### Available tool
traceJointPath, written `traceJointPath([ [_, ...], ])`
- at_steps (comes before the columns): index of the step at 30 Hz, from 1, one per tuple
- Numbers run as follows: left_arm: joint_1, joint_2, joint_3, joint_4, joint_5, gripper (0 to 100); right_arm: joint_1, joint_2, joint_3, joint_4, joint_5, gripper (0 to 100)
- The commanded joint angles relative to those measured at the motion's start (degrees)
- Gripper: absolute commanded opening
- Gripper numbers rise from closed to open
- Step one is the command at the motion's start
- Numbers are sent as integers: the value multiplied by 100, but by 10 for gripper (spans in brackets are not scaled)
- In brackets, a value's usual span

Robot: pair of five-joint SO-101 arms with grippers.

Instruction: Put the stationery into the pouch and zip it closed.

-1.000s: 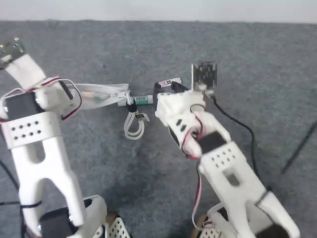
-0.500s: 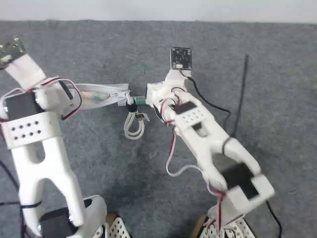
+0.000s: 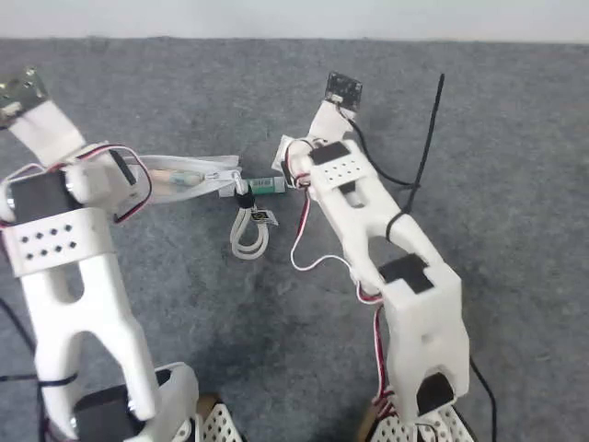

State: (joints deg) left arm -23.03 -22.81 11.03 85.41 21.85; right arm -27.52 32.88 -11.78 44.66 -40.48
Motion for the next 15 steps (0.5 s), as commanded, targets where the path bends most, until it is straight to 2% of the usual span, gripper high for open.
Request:
traceJointPath([
  [1, -44, -334, -119, -167, 88, 12, 57, 127, -835, 409, -193, 163],
  [15, -44, -334, -119, -167, 79, 12, 268, 1147, -1969, 884, -598, 160],
])
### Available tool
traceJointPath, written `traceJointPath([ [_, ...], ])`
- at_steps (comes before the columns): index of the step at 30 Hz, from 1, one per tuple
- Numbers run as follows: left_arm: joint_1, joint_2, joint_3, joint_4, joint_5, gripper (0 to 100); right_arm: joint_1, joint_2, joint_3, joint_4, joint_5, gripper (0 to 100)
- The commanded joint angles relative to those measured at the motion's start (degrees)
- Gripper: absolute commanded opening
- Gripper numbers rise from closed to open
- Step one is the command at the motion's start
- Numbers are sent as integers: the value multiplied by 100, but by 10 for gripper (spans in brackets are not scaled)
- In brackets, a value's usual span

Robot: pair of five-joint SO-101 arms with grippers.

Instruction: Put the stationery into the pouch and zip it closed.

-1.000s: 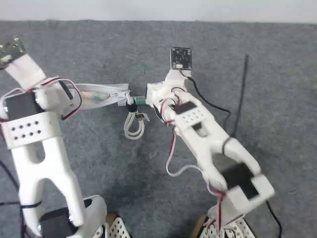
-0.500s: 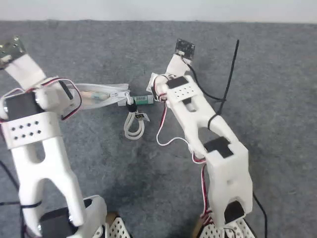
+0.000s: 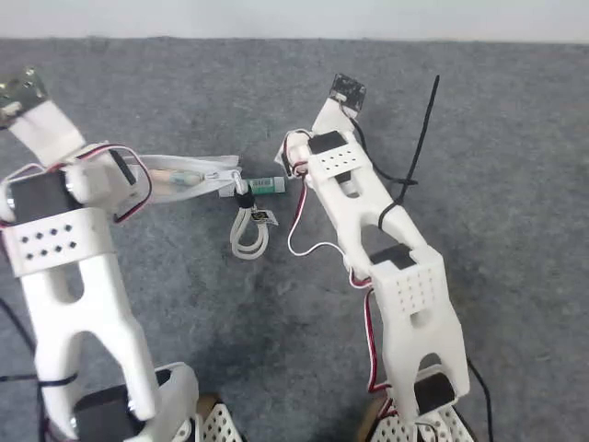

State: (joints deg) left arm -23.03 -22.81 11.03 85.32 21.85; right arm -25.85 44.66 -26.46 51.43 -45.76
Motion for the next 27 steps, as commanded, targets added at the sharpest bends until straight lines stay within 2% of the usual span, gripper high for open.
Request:
traceJointPath([
  [1, -44, -334, -119, -158, 79, 12, 101, 48, -598, 312, -70, 159],
  [11, -44, -334, -110, -158, 79, 12, 110, 743, -1864, 1701, -62, 158],
  [22, -44, -334, -110, -158, 70, 12, 101, 453, -3165, 4136, -35, 158],
  [27, -44, -334, -110, -158, 70, 12, 75, 435, -3877, 4778, 475, 147],
])
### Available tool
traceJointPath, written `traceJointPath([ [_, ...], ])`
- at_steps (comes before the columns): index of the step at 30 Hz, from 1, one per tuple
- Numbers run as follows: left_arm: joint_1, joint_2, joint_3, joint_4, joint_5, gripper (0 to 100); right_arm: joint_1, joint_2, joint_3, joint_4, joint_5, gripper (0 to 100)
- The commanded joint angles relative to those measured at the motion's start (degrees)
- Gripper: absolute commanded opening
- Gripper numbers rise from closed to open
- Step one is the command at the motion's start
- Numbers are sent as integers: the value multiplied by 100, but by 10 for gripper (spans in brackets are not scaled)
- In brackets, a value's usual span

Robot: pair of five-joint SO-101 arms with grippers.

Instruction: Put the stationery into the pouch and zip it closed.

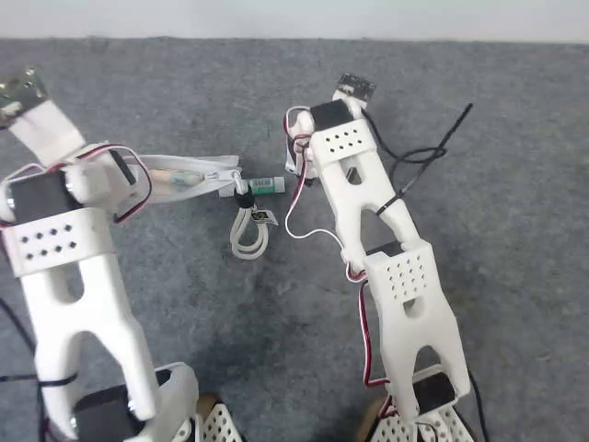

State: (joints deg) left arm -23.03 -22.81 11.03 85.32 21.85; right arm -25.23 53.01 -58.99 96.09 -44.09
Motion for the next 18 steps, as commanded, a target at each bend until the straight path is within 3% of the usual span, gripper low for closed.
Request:
traceJointPath([
  [1, -44, -334, -110, -158, 70, 12, 13, -382, -756, 312, 352, 128],
  [5, -44, -334, -110, -158, 70, 12, 13, -374, -1002, -31, 396, 64],
  [18, -44, -334, -110, -167, 70, 12, 57, 945, -905, -2413, 378, 59],
])
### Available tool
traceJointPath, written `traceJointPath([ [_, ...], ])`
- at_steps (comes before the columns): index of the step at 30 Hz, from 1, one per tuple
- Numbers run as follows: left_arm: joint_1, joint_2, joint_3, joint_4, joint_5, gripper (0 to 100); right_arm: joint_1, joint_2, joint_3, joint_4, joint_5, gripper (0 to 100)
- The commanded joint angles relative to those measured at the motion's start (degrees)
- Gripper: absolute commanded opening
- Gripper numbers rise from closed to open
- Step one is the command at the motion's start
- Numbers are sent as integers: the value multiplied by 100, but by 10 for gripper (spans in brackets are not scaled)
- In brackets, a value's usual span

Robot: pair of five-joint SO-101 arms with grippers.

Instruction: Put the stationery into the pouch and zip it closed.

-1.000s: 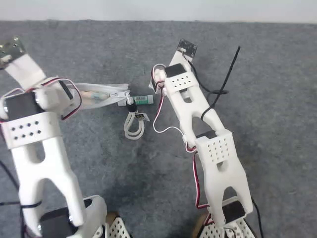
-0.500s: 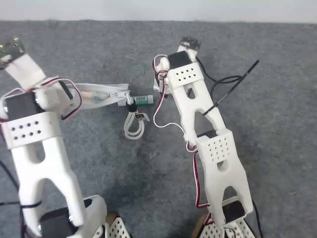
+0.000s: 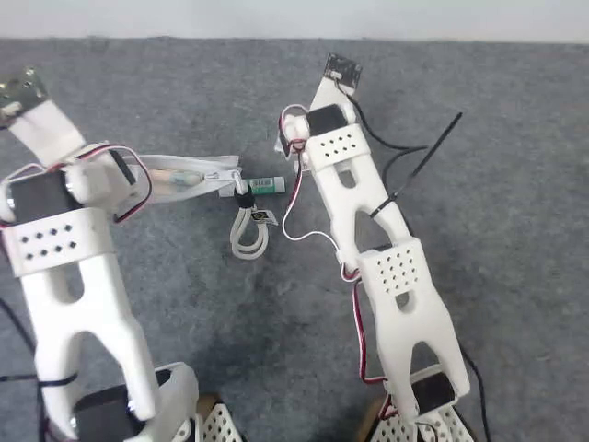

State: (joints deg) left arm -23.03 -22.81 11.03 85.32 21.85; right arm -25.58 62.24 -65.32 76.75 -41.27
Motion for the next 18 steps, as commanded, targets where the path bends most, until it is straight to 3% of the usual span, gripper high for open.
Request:
traceJointPath([
  [1, -44, -334, -110, -167, 70, 12, 92, 119, -273, -585, 97, 59],
  [9, -44, -334, -110, -158, 62, 12, 347, 400, -255, -374, 88, 59],
  [18, -44, -334, -110, -158, 62, 12, 426, 338, -1064, 1754, 123, 58],
])
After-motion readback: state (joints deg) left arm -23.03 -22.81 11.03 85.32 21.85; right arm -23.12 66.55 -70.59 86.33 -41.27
